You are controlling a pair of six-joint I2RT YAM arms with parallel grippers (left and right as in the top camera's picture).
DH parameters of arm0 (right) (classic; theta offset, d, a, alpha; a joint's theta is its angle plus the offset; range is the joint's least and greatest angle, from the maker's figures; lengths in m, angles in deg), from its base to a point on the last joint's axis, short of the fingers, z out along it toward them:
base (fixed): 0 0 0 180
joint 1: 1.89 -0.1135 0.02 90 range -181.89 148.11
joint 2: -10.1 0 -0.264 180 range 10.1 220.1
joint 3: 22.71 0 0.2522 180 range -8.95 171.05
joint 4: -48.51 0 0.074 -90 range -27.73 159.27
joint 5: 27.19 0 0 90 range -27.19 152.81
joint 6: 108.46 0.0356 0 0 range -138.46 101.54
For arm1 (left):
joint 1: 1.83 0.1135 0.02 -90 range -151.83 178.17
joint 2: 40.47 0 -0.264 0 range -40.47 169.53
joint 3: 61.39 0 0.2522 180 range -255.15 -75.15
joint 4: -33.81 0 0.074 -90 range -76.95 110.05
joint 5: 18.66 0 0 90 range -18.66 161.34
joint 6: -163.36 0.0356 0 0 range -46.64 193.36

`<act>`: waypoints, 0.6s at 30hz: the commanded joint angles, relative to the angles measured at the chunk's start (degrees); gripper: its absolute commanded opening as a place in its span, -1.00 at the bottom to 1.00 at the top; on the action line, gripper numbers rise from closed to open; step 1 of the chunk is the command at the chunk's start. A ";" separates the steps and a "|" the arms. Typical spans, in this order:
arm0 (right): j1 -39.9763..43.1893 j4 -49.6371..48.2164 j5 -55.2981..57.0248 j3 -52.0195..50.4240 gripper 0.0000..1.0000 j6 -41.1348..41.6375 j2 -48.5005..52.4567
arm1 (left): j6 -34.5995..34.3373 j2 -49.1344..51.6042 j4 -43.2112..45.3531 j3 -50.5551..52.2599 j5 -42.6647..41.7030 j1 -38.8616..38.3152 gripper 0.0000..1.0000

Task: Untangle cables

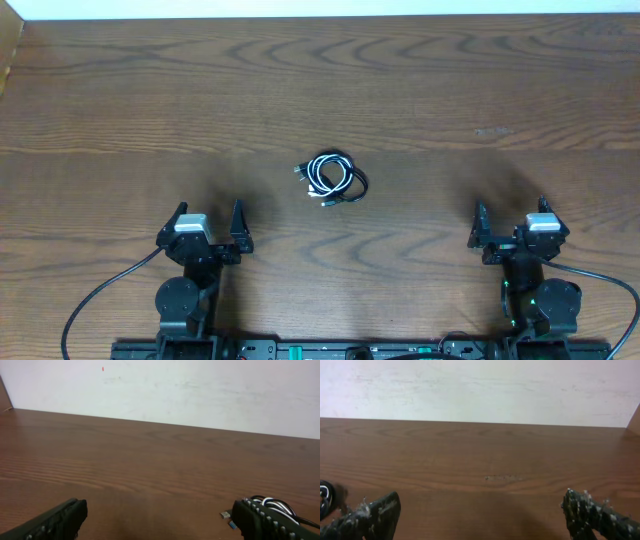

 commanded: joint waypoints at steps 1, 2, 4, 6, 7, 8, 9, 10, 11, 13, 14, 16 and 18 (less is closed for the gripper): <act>-0.24 -0.70 0.11 -0.04 0.99 0.35 -0.33 | 0.94 -0.35 -1.77 1.05 1.18 0.35 0.96; -0.24 -0.96 0.11 -0.04 0.98 0.33 -0.33 | 0.94 -0.35 -1.77 1.05 1.18 0.35 0.96; -0.22 -1.09 0.46 -0.04 0.98 -0.02 -0.33 | 0.94 -0.35 -1.55 1.03 1.18 0.35 0.95; -0.24 -1.25 2.32 -0.04 0.99 -1.64 -0.33 | 0.94 -0.35 -0.61 0.96 1.16 0.35 0.96; -0.24 -1.25 3.69 -0.04 0.99 -2.51 -0.33 | 0.94 -0.35 0.28 0.83 1.16 0.35 0.95; -0.24 -1.25 5.60 -0.04 0.98 -3.39 -0.33 | 0.94 -0.35 1.55 0.52 1.16 0.35 0.96; -0.24 -1.22 7.06 -0.04 0.99 -3.76 -0.33 | 0.94 -0.35 2.69 0.15 1.16 0.35 0.96; -0.24 -1.22 7.89 -0.04 0.98 -3.74 -0.33 | 0.94 -0.35 3.69 -0.26 1.18 0.35 0.95; -0.24 -1.25 7.96 -0.04 0.99 -3.74 -0.33 | 0.94 -0.35 4.55 -0.70 1.18 0.35 0.95; -0.24 -1.29 7.85 -0.04 0.99 -3.74 -0.33 | 0.94 -0.35 6.01 -1.68 1.16 0.35 0.96; -0.24 -1.36 7.85 -0.04 0.98 -3.76 -0.33 | 0.94 -0.35 6.58 -1.99 1.16 0.35 0.95; -0.24 -2.80 7.58 -0.04 0.99 -3.82 -0.33 | 0.94 -0.35 8.09 -2.84 1.14 0.35 0.96; -0.24 -6.67 6.29 -0.04 0.99 -6.10 -0.33 | 0.94 -0.35 8.63 -4.50 1.18 0.35 0.95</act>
